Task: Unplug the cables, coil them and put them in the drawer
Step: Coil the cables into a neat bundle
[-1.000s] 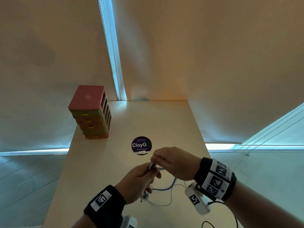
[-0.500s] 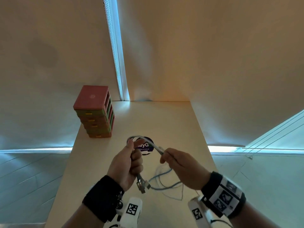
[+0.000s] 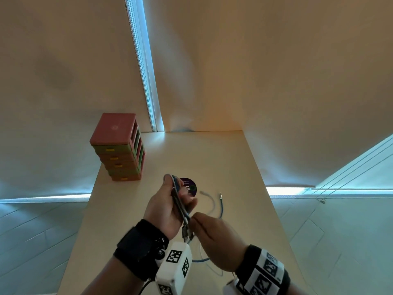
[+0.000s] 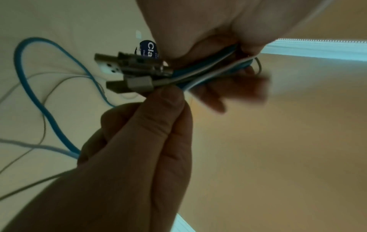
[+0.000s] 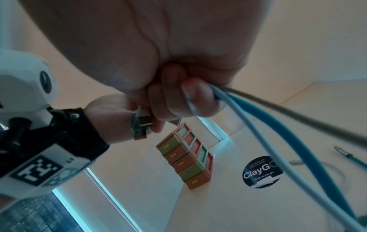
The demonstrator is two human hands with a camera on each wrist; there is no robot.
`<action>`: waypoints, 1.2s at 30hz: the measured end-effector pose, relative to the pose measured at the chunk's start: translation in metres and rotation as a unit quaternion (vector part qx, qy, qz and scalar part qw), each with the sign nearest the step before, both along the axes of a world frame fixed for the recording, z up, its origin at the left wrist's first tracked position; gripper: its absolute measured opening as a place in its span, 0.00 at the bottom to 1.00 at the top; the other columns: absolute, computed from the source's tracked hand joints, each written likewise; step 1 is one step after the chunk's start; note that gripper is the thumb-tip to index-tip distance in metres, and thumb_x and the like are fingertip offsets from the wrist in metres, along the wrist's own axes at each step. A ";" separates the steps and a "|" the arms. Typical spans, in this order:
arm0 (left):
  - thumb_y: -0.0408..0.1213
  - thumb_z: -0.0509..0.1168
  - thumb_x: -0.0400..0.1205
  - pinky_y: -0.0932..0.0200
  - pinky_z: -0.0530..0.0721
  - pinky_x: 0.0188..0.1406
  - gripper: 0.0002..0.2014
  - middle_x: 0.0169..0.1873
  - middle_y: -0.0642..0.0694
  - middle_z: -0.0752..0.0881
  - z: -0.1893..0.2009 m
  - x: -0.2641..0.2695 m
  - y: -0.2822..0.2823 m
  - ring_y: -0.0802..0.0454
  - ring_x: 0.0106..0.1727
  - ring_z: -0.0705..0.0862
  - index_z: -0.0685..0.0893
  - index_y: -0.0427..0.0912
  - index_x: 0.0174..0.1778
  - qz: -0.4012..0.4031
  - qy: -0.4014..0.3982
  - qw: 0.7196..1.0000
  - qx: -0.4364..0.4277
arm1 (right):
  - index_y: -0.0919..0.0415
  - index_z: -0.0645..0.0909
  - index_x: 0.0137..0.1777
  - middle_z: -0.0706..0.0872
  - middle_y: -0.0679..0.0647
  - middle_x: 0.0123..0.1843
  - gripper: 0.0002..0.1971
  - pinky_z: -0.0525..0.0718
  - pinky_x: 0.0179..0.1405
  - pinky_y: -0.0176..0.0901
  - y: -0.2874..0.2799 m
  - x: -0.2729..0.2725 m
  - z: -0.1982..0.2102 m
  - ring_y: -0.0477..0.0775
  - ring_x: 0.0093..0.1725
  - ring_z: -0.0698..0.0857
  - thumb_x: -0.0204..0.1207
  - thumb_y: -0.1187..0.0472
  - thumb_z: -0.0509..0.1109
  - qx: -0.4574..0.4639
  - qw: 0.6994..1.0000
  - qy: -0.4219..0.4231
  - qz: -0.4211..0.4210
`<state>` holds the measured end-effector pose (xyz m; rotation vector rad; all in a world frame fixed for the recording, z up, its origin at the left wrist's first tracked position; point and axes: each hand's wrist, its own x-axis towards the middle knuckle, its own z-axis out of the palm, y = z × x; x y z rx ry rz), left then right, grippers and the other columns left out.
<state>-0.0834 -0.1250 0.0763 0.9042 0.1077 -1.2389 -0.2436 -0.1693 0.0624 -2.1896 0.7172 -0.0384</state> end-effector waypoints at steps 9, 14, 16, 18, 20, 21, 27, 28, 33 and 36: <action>0.60 0.53 0.89 0.44 0.76 0.22 0.23 0.37 0.20 0.72 -0.012 -0.003 -0.003 0.17 0.34 0.69 0.78 0.41 0.50 -0.100 -0.376 0.916 0.099 | 0.56 0.76 0.54 0.82 0.54 0.43 0.21 0.82 0.46 0.59 0.006 -0.002 0.006 0.62 0.41 0.79 0.93 0.42 0.49 -0.038 0.993 0.085 0.076; 0.68 0.44 0.86 0.40 0.83 0.55 0.27 0.41 0.45 0.85 -0.020 0.005 0.019 0.52 0.41 0.83 0.77 0.51 0.55 -0.223 -0.610 0.753 0.105 | 0.53 0.76 0.59 0.86 0.53 0.53 0.16 0.85 0.55 0.59 -0.017 -0.018 0.029 0.60 0.49 0.84 0.93 0.44 0.52 -0.094 0.983 0.117 0.109; 0.71 0.41 0.84 0.43 0.84 0.52 0.28 0.41 0.49 0.84 -0.022 0.003 0.026 0.55 0.41 0.82 0.75 0.54 0.53 -0.265 -0.645 0.710 0.096 | 0.52 0.78 0.60 0.84 0.49 0.53 0.15 0.84 0.56 0.53 -0.029 -0.019 0.042 0.56 0.49 0.83 0.93 0.46 0.53 -0.121 0.980 0.111 0.112; 0.73 0.38 0.84 0.41 0.83 0.58 0.31 0.50 0.48 0.86 -0.025 -0.001 0.027 0.51 0.52 0.85 0.77 0.54 0.59 -0.309 -0.658 0.682 0.083 | 0.52 0.77 0.57 0.82 0.47 0.51 0.14 0.83 0.55 0.49 -0.039 -0.017 0.053 0.53 0.49 0.83 0.93 0.46 0.54 -0.154 0.976 0.099 0.116; 0.70 0.38 0.87 0.41 0.83 0.59 0.31 0.51 0.48 0.85 -0.025 -0.007 0.027 0.48 0.54 0.84 0.78 0.53 0.58 -0.335 -0.665 0.664 0.063 | 0.49 0.74 0.52 0.79 0.45 0.49 0.14 0.83 0.52 0.48 -0.048 -0.013 0.060 0.52 0.46 0.81 0.93 0.45 0.54 -0.181 0.971 0.097 0.122; 0.68 0.38 0.88 0.41 0.83 0.56 0.29 0.48 0.48 0.84 -0.023 -0.011 0.027 0.48 0.50 0.83 0.78 0.53 0.55 -0.342 -0.667 0.660 0.058 | 0.49 0.75 0.52 0.79 0.44 0.48 0.14 0.83 0.52 0.48 -0.053 -0.011 0.061 0.51 0.46 0.81 0.93 0.44 0.54 -0.192 0.968 0.100 0.125; 0.57 0.46 0.91 0.51 0.78 0.40 0.19 0.36 0.52 0.77 -0.029 -0.028 0.027 0.53 0.34 0.75 0.74 0.49 0.48 -0.396 -0.700 0.586 0.098 | 0.51 0.80 0.54 0.86 0.47 0.51 0.15 0.86 0.51 0.50 -0.075 -0.008 0.056 0.53 0.47 0.85 0.89 0.41 0.62 -0.200 0.967 0.103 0.120; 0.57 0.46 0.92 0.51 0.78 0.39 0.18 0.34 0.52 0.77 -0.032 -0.027 0.027 0.54 0.32 0.74 0.74 0.50 0.48 -0.383 -0.712 0.580 0.103 | 0.50 0.78 0.52 0.85 0.47 0.49 0.14 0.86 0.49 0.49 -0.075 -0.007 0.052 0.53 0.46 0.85 0.89 0.41 0.62 -0.197 0.969 0.100 0.115; 0.53 0.50 0.92 0.54 0.74 0.35 0.18 0.30 0.51 0.79 -0.031 -0.020 0.019 0.55 0.30 0.74 0.77 0.50 0.42 -0.272 -0.666 0.686 0.105 | 0.49 0.76 0.52 0.82 0.47 0.46 0.20 0.86 0.47 0.53 -0.076 -0.006 0.037 0.53 0.42 0.83 0.89 0.36 0.50 -0.171 0.984 0.048 0.027; 0.51 0.55 0.92 0.51 0.66 0.26 0.20 0.23 0.55 0.71 -0.028 -0.014 0.012 0.55 0.23 0.65 0.74 0.46 0.36 -0.148 -0.502 0.846 0.097 | 0.52 0.77 0.53 0.82 0.49 0.41 0.19 0.86 0.46 0.57 -0.067 -0.006 0.028 0.57 0.41 0.83 0.92 0.42 0.50 -0.115 0.992 0.023 -0.049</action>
